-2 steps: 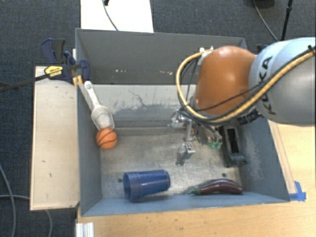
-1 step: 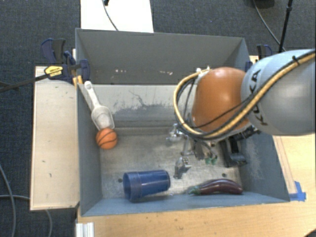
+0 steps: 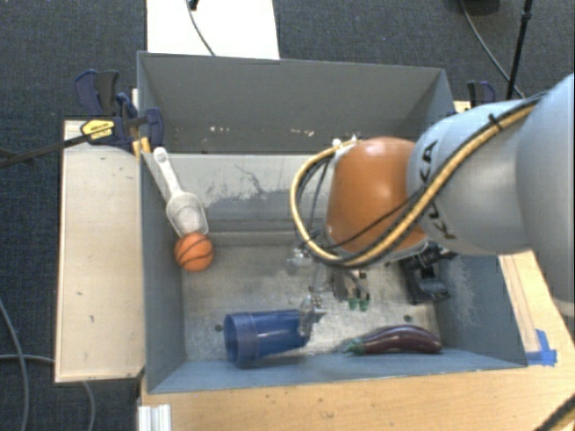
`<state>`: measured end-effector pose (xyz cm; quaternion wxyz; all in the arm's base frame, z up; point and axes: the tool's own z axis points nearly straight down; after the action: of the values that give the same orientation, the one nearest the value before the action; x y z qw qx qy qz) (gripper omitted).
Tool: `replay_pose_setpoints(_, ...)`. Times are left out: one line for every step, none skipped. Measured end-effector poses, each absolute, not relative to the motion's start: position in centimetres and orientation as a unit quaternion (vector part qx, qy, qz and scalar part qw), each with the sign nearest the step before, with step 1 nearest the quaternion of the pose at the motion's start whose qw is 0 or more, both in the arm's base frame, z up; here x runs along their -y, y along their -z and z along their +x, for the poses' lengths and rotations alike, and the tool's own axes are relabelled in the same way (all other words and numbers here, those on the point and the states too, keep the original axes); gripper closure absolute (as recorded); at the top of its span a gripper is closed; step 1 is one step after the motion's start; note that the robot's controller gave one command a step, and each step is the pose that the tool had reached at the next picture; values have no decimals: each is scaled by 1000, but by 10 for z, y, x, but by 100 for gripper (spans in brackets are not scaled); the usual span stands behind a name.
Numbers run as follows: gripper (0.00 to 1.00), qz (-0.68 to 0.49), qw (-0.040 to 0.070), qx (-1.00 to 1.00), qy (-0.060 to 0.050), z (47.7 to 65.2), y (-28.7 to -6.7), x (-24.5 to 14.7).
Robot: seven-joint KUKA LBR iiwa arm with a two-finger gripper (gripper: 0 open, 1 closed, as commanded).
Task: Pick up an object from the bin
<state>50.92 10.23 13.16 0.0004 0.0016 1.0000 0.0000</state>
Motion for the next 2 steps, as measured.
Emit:
replay_pose_setpoints(0, -164, 1, -986, 0, 496, -109, -110)
replay_pose_setpoints(0, -214, 1, -977, 0, 498, -85, -110)
